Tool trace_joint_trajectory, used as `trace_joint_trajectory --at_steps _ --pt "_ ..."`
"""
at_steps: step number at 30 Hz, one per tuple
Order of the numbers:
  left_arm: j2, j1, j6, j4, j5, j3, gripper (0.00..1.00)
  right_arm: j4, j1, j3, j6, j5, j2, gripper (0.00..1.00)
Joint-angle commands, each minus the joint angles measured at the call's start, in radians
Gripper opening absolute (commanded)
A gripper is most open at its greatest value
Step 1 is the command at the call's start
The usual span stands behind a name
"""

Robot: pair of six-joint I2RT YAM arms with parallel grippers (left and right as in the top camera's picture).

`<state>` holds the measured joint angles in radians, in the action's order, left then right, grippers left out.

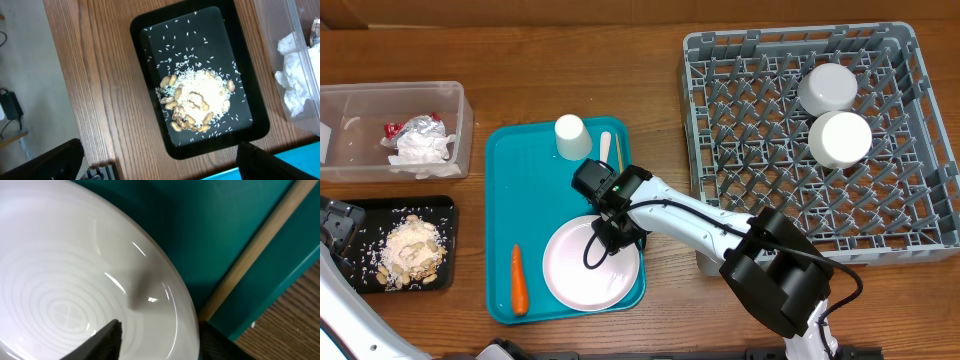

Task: Sort waste into correct bins and load items into the dishwasher rack
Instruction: 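Lower the right gripper and close it on the plate's rim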

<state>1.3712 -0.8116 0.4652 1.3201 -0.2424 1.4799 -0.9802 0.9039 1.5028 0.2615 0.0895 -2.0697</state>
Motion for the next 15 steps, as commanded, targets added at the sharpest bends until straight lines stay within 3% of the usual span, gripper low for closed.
trace_joint_trajectory --at_steps 1,6,12,15 --pt "0.003 -0.001 0.01 0.0 0.004 0.021 1.0 0.003 0.0 -0.006 0.004 0.018 -0.011 0.47" --pt "0.003 -0.001 0.01 0.0 0.004 0.021 1.0 0.002 0.0 -0.006 0.004 0.018 -0.011 0.4" --pt "0.003 -0.001 0.01 0.0 0.004 0.021 1.0 0.003 -0.001 -0.006 0.003 0.016 -0.011 0.39" --pt "0.003 -0.001 0.01 0.0 0.004 0.021 1.0 0.003 -0.001 -0.006 0.003 -0.004 -0.016 0.43"
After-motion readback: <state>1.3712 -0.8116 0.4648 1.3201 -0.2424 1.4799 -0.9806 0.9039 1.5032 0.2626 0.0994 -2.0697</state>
